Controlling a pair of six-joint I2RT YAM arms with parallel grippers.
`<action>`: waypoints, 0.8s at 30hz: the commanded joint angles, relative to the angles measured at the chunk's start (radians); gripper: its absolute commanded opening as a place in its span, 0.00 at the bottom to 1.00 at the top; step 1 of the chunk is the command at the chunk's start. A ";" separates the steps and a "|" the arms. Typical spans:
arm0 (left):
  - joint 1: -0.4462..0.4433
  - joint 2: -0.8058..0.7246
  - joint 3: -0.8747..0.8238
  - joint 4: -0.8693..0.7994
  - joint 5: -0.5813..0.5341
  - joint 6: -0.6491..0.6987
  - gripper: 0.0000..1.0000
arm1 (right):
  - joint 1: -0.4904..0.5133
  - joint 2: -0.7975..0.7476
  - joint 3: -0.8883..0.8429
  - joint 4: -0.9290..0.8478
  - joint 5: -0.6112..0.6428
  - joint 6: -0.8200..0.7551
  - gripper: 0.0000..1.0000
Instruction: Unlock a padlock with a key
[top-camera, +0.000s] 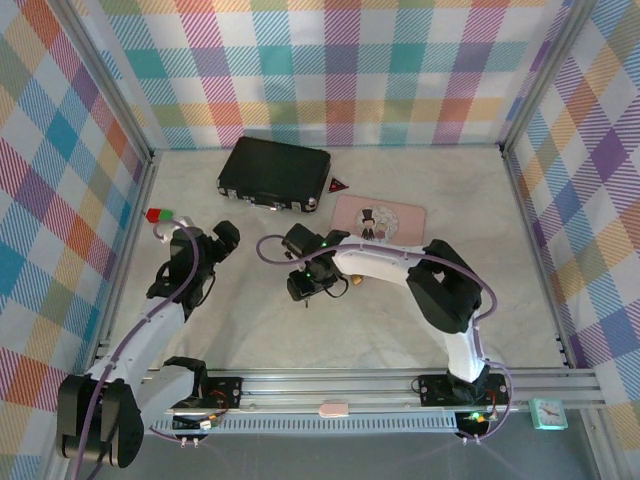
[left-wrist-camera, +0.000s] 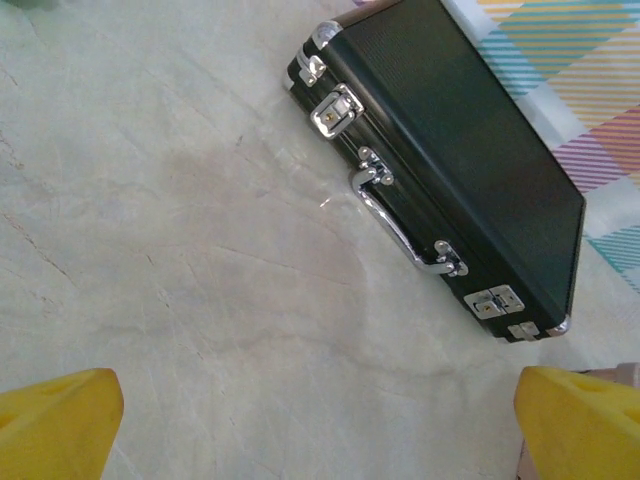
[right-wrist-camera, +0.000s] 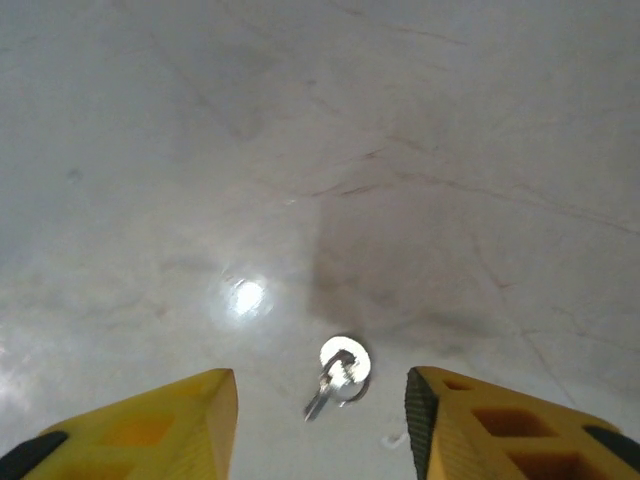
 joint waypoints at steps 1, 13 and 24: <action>0.013 -0.034 -0.032 -0.048 0.010 0.001 1.00 | 0.019 0.021 0.039 -0.044 0.059 0.066 0.45; 0.012 -0.037 -0.036 -0.031 0.045 -0.026 1.00 | 0.062 0.076 0.061 -0.100 0.117 0.093 0.33; 0.011 -0.054 -0.037 -0.034 0.095 -0.033 1.00 | 0.064 0.065 0.046 -0.072 0.133 0.117 0.01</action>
